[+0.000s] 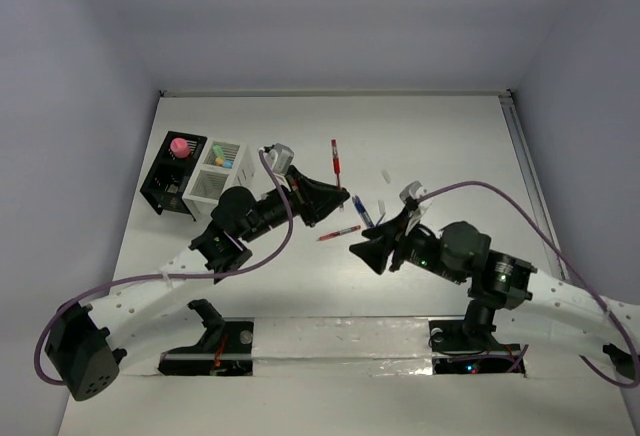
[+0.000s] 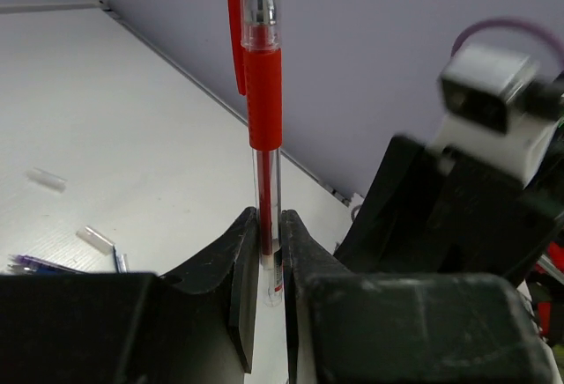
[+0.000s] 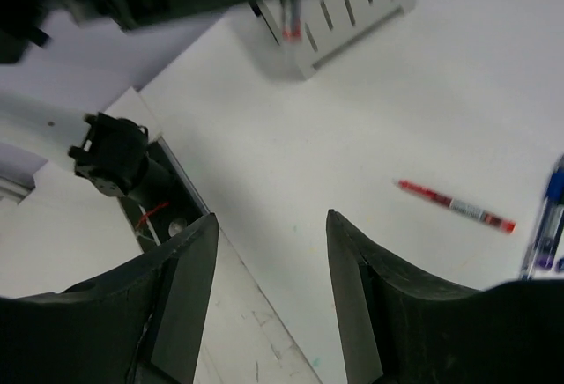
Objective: Sort the stationery into containers
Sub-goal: Place the pen in the storage box.
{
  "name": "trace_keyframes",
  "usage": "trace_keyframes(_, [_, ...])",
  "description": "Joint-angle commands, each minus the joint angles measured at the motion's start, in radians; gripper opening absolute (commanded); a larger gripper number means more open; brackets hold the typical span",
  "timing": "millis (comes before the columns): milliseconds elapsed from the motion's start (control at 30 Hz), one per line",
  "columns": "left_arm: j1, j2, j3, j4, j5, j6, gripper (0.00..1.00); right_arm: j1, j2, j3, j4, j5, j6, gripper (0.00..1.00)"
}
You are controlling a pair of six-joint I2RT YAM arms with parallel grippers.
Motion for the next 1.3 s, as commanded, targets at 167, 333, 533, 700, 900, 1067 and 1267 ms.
trace_keyframes(167, [-0.003,-0.009,-0.071,0.195,0.188,-0.038,0.0,-0.015,-0.016,0.333,-0.184,-0.021,-0.202,0.71])
trace_keyframes(333, [-0.003,-0.006,-0.094,0.235,0.223,-0.052,0.0,-0.015,0.117,0.461,-0.25,0.122,-0.225,0.77])
trace_keyframes(533, [-0.003,-0.006,-0.094,0.205,0.191,-0.043,0.0,-0.015,0.3,0.604,-0.279,0.205,-0.255,0.77])
trace_keyframes(700, [-0.003,0.003,-0.089,0.192,0.176,-0.028,0.0,-0.024,0.378,0.653,-0.282,0.242,-0.261,0.67])
trace_keyframes(900, [-0.003,0.005,-0.083,0.179,0.171,-0.014,0.0,-0.042,0.432,0.65,-0.263,0.242,-0.253,0.56])
trace_keyframes(1067, [-0.003,0.006,-0.091,0.174,0.164,-0.008,0.0,-0.064,0.44,0.633,-0.236,0.234,-0.244,0.51])
trace_keyframes(1267, [-0.003,0.005,-0.094,0.171,0.15,0.0,0.0,-0.075,0.446,0.622,-0.209,0.227,-0.233,0.09])
